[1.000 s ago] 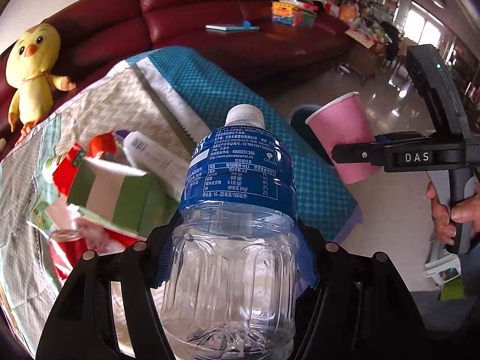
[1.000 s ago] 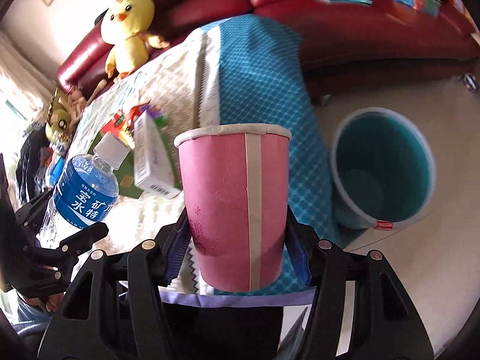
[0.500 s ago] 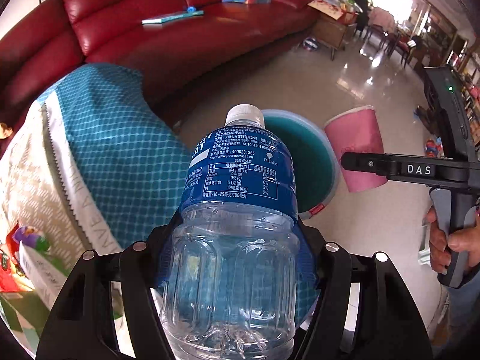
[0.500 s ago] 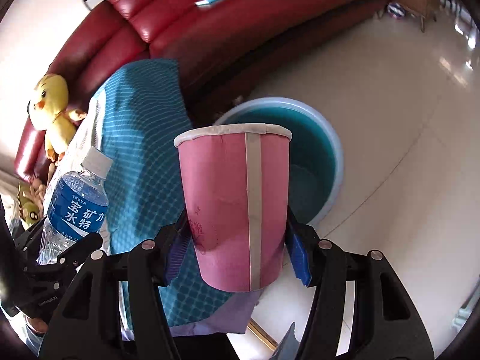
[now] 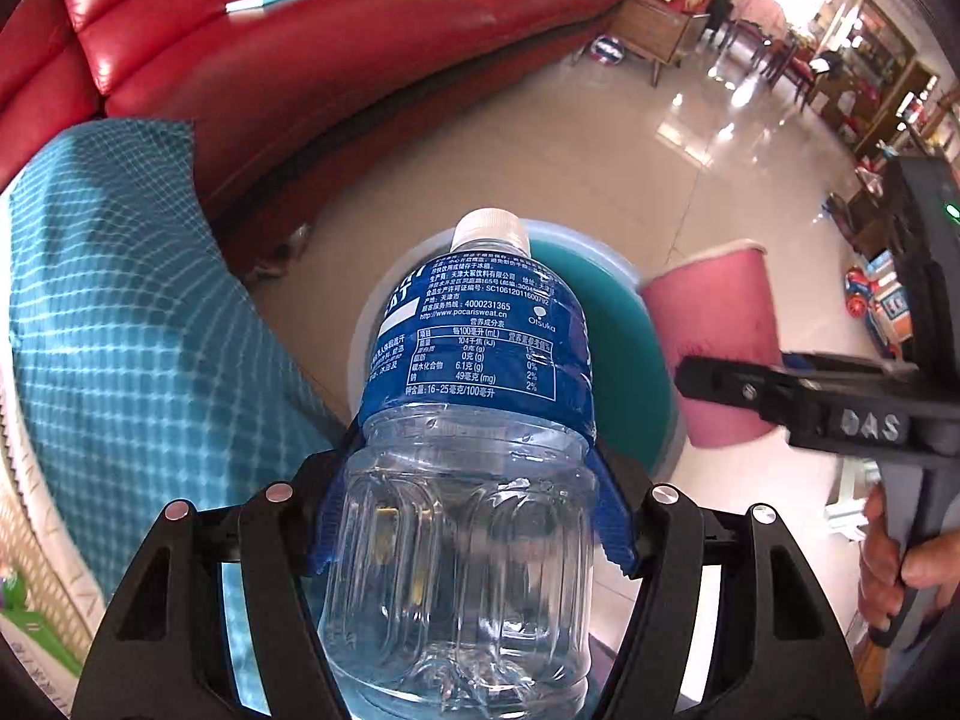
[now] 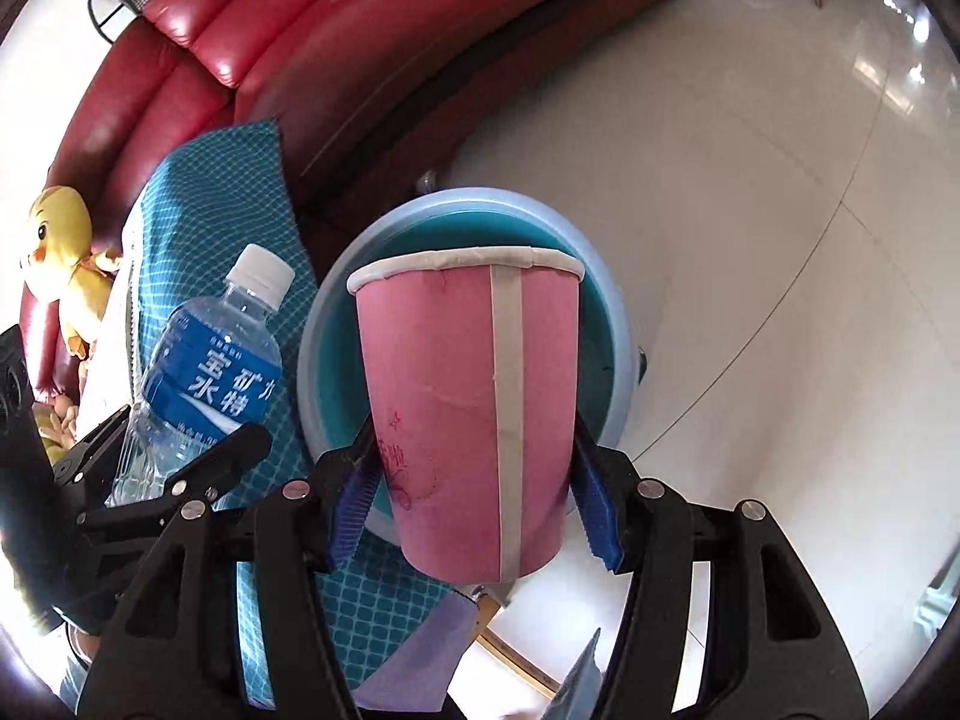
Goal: Collect trash
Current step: 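Carry the bottle and pink cup with both tools over the teal bin, then open the left tool over the bin while the right tool releases the cup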
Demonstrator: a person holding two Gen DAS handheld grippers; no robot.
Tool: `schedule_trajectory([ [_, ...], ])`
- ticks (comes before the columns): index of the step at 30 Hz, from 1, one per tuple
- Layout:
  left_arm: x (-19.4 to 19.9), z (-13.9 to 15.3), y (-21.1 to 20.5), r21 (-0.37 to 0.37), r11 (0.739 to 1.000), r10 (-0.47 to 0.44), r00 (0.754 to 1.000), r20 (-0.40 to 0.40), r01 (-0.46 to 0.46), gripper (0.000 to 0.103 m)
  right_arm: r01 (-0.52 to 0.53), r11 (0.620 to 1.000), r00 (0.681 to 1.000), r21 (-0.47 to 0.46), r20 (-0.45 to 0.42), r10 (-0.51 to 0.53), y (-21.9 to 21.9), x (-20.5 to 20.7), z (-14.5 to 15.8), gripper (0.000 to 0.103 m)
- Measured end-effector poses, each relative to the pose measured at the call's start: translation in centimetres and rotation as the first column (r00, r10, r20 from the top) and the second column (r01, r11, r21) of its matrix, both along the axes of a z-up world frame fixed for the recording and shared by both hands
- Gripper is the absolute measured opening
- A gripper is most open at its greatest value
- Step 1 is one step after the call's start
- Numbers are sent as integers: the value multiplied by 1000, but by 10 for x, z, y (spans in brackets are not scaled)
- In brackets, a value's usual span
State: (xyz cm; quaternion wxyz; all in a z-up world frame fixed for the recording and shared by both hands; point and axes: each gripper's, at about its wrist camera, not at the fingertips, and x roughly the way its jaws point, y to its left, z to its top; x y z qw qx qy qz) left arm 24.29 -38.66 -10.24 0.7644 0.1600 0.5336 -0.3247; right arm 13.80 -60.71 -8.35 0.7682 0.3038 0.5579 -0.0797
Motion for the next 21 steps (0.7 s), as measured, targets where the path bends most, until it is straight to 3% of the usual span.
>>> schedule_trajectory([
  [6,11,-17,-7,24,1000,16,999,-40,-15,68,3,1000,999,6,-32,-3,-1,9,-12,56],
  [15,10,-18,11,13,999,44,997,-57,-44,69,-10,1000,1000,15,-28,11,3,17,-17,56],
  [21,5,-11,21,7,998,66,997,-46,-66,82,-11,1000,999,24,-37,12,2,12,-19,56],
])
